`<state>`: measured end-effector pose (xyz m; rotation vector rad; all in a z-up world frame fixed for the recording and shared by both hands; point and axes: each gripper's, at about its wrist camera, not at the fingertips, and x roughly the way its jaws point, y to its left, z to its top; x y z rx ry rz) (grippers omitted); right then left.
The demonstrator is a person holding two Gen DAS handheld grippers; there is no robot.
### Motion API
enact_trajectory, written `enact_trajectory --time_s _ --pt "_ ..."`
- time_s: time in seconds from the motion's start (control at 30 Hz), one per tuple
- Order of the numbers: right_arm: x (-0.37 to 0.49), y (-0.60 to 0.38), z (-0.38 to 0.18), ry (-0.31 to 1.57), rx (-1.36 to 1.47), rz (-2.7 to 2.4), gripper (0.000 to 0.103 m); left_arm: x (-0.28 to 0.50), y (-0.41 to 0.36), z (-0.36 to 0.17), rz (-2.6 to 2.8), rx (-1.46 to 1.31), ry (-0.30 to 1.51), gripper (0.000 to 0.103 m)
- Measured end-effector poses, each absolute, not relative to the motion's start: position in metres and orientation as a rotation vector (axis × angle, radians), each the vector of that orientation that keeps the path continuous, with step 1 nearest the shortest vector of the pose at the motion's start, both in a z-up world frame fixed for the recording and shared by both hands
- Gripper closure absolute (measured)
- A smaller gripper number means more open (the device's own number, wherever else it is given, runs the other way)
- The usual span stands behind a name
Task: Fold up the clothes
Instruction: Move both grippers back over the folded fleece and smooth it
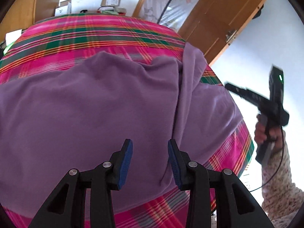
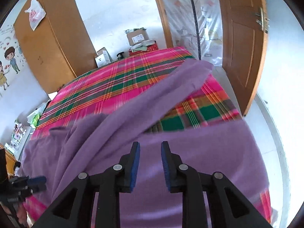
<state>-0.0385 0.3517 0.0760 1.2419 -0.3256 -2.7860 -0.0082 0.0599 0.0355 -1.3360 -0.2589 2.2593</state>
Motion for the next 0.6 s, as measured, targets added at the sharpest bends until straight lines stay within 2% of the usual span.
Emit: enact_trajectory --time_s 0.2,0.43,0.6 --pt "-0.096 0.342 0.080 -0.347 1.220 -2.789 0.079 -0.023 0.075 0.023 2.194 -1.389 -0.293 0.063" --pt "-0.159 0.330 0.074 -0.249 1.292 -2.802 0.079 -0.031 0.082 0.023 2.169 -1.376 -0.284 0.063" --pt "-0.194 0.325 0.064 -0.235 1.353 -2.800 0.067 -0.033 0.086 0.024 2.168 -1.360 -0.252 0.063"
